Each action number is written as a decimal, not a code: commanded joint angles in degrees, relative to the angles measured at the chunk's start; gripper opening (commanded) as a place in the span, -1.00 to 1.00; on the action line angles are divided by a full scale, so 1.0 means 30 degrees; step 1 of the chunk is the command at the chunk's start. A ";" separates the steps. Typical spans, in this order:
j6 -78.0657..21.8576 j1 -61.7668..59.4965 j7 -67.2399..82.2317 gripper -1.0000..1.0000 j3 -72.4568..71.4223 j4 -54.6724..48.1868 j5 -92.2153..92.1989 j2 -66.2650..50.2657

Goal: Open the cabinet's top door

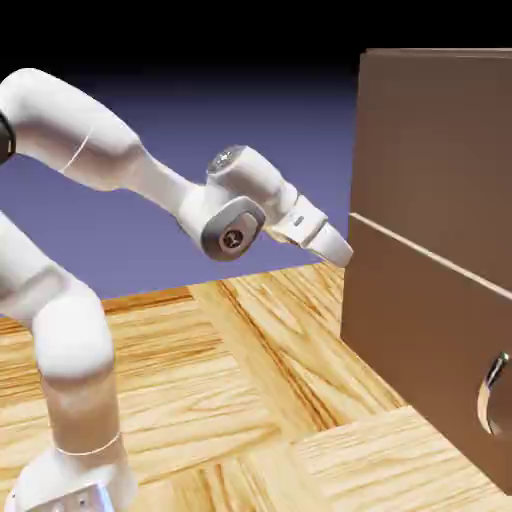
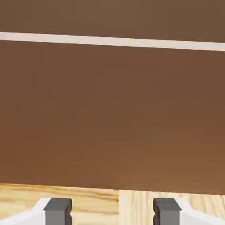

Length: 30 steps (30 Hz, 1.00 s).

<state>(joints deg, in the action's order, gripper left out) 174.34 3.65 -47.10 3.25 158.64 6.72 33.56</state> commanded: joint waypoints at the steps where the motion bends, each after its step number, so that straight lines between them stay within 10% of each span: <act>1: 0.0042 0.0366 -0.0574 0.00 0.0403 -0.0292 0.0832 0.0112; 30: 0.1250 1.0967 -1.7200 0.00 1.2063 -0.8746 2.4923 0.3350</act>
<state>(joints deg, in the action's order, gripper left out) 178.10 36.54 -98.69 39.44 132.40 81.49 43.61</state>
